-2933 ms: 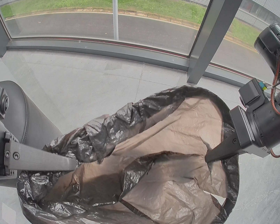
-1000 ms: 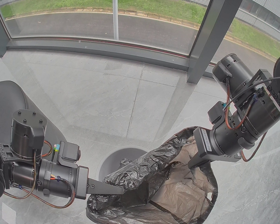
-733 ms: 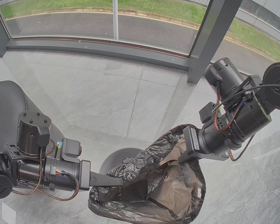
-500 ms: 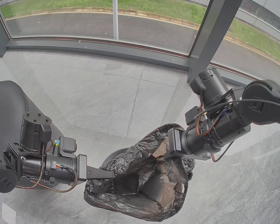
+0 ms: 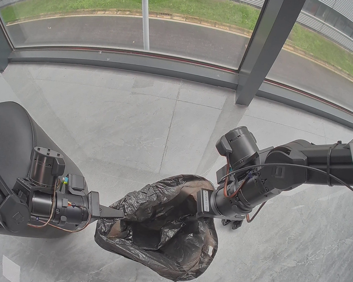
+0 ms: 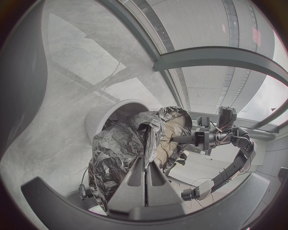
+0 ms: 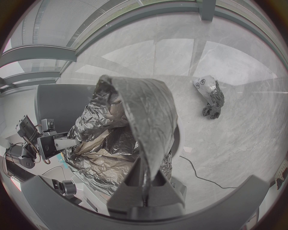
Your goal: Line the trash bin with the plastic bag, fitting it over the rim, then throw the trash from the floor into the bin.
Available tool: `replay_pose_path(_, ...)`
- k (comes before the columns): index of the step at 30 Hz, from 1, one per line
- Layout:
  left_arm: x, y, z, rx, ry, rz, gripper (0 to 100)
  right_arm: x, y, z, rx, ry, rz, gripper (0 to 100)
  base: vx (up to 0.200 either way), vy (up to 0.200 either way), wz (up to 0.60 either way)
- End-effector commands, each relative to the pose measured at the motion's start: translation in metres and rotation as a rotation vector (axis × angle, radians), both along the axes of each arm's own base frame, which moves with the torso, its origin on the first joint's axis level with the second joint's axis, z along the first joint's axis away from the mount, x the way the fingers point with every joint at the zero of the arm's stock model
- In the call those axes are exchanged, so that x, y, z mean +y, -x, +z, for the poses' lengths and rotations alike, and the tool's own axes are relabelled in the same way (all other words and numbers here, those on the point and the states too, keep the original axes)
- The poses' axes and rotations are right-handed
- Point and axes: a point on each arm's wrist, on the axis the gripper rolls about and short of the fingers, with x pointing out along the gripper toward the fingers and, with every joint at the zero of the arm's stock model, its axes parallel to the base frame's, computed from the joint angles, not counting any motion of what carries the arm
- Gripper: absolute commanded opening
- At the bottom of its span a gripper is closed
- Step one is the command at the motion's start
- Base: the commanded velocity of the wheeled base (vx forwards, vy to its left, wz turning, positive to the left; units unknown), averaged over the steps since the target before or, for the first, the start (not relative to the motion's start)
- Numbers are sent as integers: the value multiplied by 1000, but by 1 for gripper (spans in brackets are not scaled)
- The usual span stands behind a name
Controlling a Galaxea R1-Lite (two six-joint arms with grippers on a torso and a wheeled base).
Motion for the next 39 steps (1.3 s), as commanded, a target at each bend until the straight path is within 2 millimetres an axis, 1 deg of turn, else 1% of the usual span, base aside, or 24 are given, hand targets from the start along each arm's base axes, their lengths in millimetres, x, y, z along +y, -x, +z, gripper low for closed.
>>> replay_pose_path(1,-3,-11,-13,32,-10,2,0,-4,-6,-10,22,15,-17,0,0,0,0)
replay_pose_path(5,-5,-20,-18,37,-13,6,0,-6,-9,-10,15,8,-26,0,0,0,0)
replay_pose_path(14,-14,-49,-26,3,-43,65,0,-4,-23,-26,-9,-5,-39,0,0,0,0)
replay_pose_path(15,-14,-50,-27,3,-44,66,0,-4,-23,-26,-11,-6,-39,0,0,0,0)
replay_pose_path(20,-18,-66,-30,-15,-55,100,0,-7,-38,-37,-40,-24,-64,0,0,0,0)
replay_pose_path(23,-19,-69,-30,-22,-64,119,0,-9,-41,-40,-44,-26,-71,0,0,0,0)
replay_pose_path(30,-17,-71,-37,-11,-78,138,0,-21,-54,-47,-37,-22,-108,0,0,0,0)
replay_pose_path(39,-14,-72,-40,-5,-81,147,0,-27,-59,-52,-28,-16,-126,0,0,0,0)
